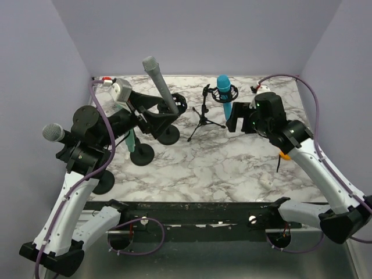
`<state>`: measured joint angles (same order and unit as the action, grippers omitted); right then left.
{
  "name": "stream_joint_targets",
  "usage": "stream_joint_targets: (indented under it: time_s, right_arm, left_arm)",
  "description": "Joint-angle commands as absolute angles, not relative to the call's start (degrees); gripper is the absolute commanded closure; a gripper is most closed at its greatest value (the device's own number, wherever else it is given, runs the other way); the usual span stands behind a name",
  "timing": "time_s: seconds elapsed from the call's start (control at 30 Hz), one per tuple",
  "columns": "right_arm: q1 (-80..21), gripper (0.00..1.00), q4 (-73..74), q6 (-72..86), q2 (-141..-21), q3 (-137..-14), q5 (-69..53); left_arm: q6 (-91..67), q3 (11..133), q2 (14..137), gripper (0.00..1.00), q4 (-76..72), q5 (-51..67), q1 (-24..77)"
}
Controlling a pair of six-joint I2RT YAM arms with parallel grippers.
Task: Remove the microphone from the stand
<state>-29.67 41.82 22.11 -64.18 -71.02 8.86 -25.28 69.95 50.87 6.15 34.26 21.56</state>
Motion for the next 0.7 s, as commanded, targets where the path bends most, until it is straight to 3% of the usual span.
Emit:
stream_joint_targets:
  time_s: [0.0, 0.17, 0.5, 0.67]
  right_arm:
    - [-29.97, 0.0, 34.56, 16.52, -69.9, -76.11, 9.88]
    - [-29.97, 0.06, 32.51, 12.58, -75.12, -84.53, 12.89]
    - [-29.97, 0.05, 31.99, 9.05, -81.37, -94.81, 15.52]
    - [-29.97, 0.1, 31.47, 7.99, -85.4, -99.47, 13.09]
  left_arm:
    - [-15.63, 63.7, 43.82, 0.01, 1.07, 31.78, 22.11]
    - [-12.57, 59.54, 39.47, 0.01, -2.87, 33.42, 23.38]
    - [-13.96, 57.5, 39.88, 0.01, -6.12, 35.27, 23.55]
    - [-14.24, 56.97, 40.5, 0.01, -6.87, 35.61, 23.55]
